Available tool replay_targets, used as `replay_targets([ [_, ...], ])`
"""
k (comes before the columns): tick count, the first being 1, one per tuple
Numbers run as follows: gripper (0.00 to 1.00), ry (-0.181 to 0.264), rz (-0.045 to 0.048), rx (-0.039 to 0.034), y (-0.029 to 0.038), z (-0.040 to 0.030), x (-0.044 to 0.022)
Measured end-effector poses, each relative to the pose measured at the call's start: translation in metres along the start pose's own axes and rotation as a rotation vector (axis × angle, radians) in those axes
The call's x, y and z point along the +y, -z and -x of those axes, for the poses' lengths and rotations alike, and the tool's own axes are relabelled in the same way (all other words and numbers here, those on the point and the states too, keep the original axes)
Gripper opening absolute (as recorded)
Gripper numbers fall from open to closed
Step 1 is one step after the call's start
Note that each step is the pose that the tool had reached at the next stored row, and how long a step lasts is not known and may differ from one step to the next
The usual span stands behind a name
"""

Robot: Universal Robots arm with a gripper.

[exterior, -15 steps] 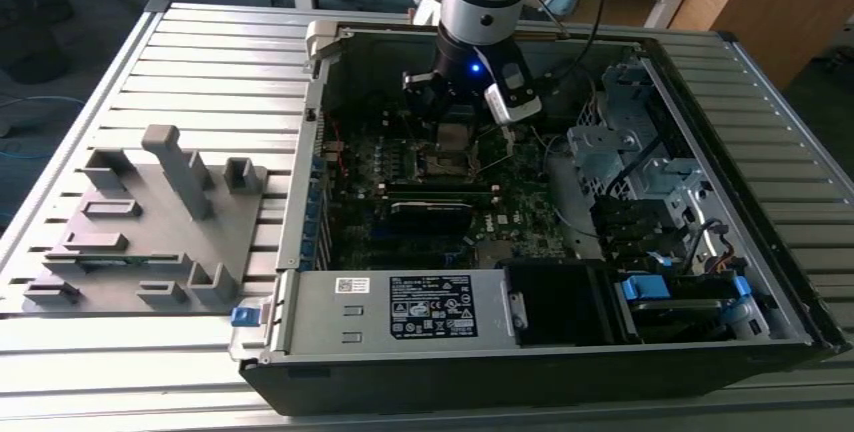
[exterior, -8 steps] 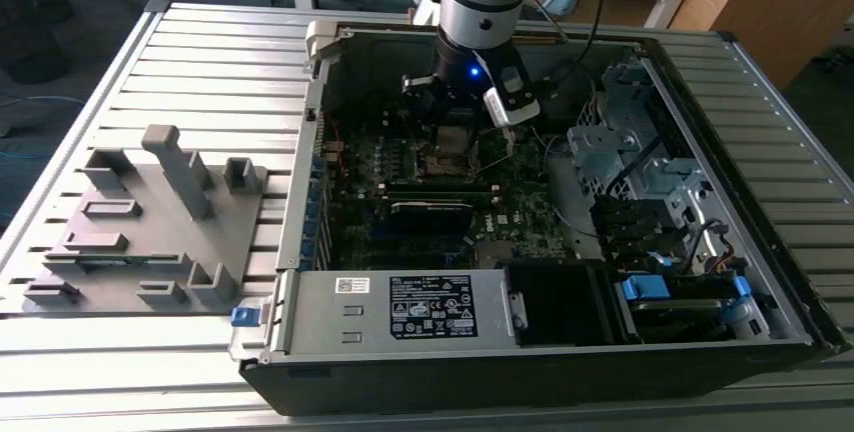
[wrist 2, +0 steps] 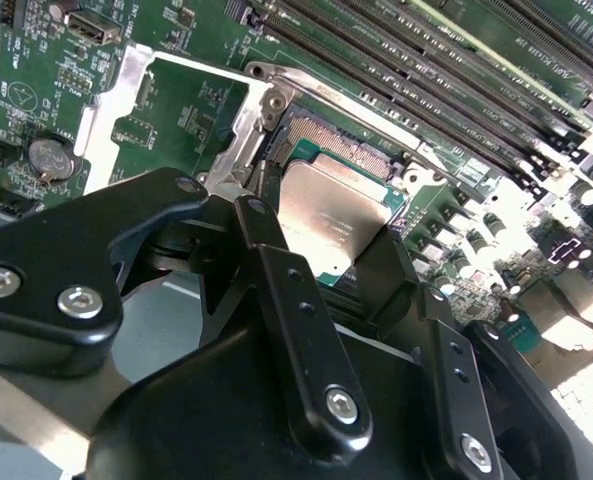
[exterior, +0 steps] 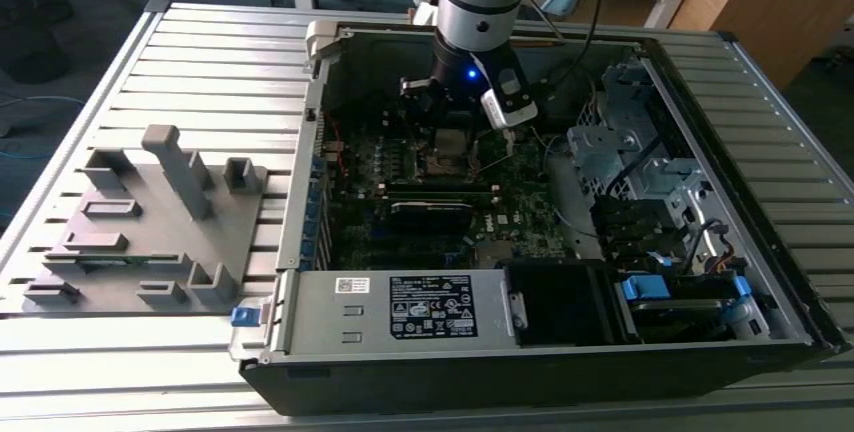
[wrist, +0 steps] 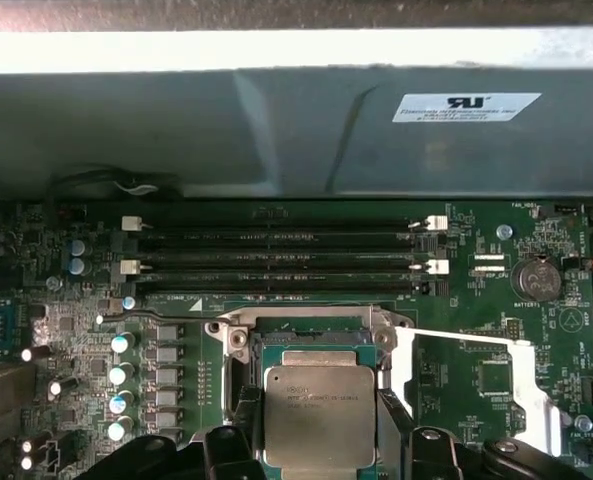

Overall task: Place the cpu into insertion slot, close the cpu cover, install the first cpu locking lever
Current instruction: 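Place the cpu into insertion slot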

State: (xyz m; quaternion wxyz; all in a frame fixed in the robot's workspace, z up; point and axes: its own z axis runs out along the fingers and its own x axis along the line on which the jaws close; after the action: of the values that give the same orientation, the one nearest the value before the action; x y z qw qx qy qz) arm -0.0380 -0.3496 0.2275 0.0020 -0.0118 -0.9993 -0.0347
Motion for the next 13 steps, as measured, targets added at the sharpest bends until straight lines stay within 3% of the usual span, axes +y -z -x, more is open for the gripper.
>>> replay_targets([
  [1,0.54,0.0,-0.0033,-0.0001,-0.0001,0.0,0.0],
  [10,0.54,-0.002,-0.004,-0.0002,-0.0001,0.0,0.0],
  [13,0.54,-0.028,-0.004,-0.002,-0.0001,0.0,0.0],
])
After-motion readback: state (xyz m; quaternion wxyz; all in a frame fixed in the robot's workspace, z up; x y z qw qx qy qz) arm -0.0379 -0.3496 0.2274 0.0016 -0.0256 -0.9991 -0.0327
